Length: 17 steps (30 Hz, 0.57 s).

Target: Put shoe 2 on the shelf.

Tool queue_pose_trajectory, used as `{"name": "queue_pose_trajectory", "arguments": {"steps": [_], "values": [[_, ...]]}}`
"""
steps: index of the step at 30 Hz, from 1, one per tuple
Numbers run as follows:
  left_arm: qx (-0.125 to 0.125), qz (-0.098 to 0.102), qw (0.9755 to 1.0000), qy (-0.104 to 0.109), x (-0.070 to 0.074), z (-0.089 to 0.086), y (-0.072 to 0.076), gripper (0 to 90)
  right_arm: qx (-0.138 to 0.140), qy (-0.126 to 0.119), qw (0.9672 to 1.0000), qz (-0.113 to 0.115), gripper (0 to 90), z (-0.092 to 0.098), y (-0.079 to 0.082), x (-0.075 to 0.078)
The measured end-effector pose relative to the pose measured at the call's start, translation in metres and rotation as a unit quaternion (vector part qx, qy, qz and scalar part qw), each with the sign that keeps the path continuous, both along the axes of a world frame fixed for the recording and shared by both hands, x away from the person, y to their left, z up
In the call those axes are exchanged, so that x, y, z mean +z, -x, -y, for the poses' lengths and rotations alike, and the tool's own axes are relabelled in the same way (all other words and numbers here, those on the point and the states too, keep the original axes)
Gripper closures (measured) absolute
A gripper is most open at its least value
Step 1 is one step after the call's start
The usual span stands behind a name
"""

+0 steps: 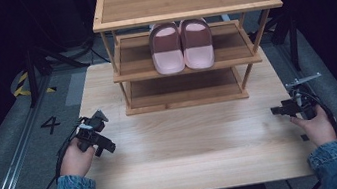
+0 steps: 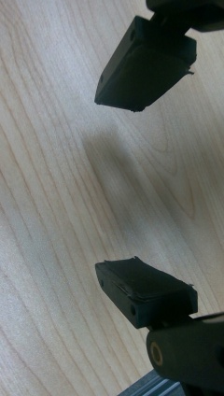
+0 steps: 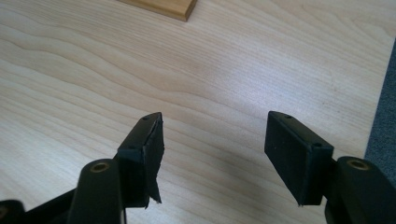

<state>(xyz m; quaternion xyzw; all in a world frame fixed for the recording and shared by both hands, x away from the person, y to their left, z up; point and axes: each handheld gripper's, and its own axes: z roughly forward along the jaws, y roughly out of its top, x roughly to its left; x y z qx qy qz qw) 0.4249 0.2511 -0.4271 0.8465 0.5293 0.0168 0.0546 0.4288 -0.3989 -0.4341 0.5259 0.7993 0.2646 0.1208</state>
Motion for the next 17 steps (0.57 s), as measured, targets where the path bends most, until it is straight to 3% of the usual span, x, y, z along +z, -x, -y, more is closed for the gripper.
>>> {"name": "queue_pose_trajectory", "arguments": {"steps": [5, 7, 12, 17], "values": [[0.001, -0.003, 1.0, 0.002, -0.002, 0.0, -0.001, 17.2, 0.0, -0.001, 0.9999, -0.011, 38.5, -0.002, -0.003, -0.014], [-0.002, 0.015, 0.9999, -0.006, -0.002, 0.001, -0.001, 17.5, -0.003, 0.015, 0.9999, -0.007, 39.1, -0.004, -0.004, -0.019], [-0.009, 0.029, 0.9995, -0.002, -0.001, 0.003, -0.001, 17.1, -0.012, 0.012, 0.9999, -0.003, 41.0, -0.006, -0.006, -0.027], [-0.006, 0.03, 0.9995, 0.008, -0.003, 0.003, -0.002, 17.1, -0.013, 0.012, 0.9994, 0.029, 40.8, -0.009, -0.003, -0.026]]}}
